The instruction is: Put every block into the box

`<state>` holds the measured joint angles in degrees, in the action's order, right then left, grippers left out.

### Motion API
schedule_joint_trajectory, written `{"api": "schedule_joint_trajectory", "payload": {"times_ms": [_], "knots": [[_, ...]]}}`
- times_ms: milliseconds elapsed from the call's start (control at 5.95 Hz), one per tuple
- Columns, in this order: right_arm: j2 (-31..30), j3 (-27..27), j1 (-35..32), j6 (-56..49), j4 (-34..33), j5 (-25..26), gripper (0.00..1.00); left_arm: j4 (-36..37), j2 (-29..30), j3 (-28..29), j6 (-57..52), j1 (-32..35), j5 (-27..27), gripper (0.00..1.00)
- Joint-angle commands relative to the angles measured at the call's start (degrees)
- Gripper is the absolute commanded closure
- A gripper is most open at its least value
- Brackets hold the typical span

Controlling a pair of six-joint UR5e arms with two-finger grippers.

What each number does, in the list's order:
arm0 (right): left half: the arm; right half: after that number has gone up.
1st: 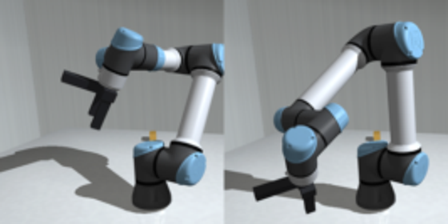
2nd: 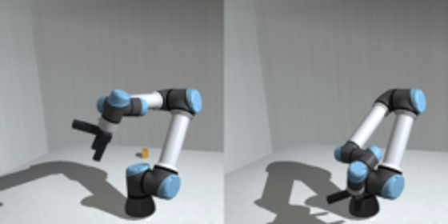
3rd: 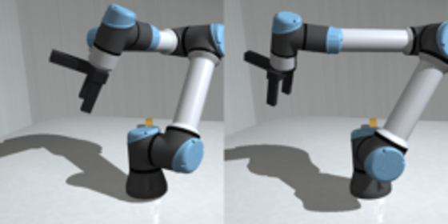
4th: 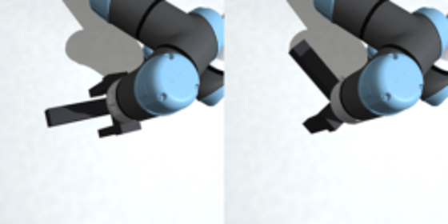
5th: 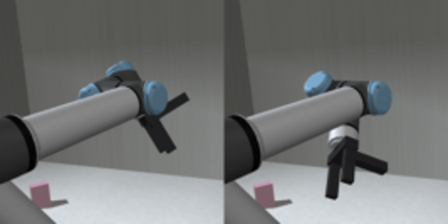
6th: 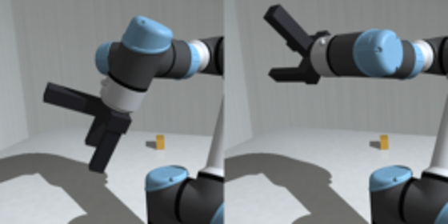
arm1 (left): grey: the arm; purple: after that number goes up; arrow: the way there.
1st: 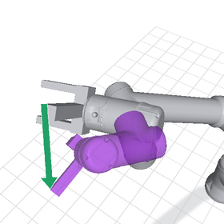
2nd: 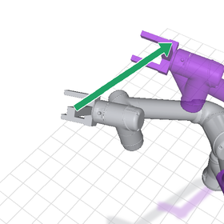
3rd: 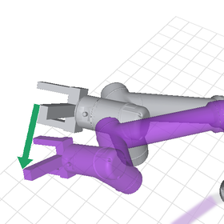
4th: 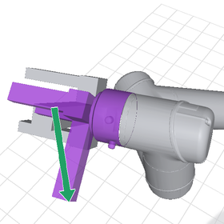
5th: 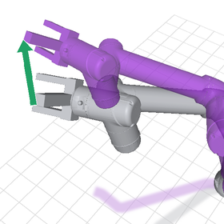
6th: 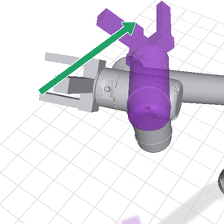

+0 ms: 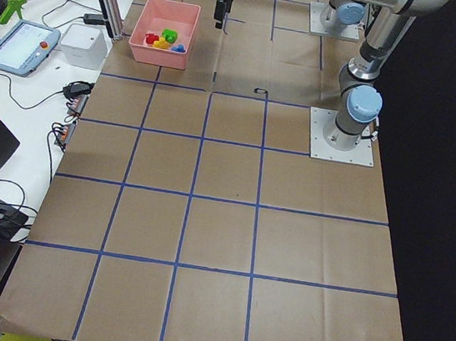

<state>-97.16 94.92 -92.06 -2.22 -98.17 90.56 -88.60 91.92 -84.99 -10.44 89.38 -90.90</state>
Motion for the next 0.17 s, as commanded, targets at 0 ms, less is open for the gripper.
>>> {"api": "schedule_joint_trajectory", "payload": {"times_ms": [0], "knots": [[0.8, 0.2, 0.0, 0.4, 0.2, 0.2, 0.0, 0.0, -0.2, -0.1, 0.0, -0.1, 0.2, 0.01]]}}
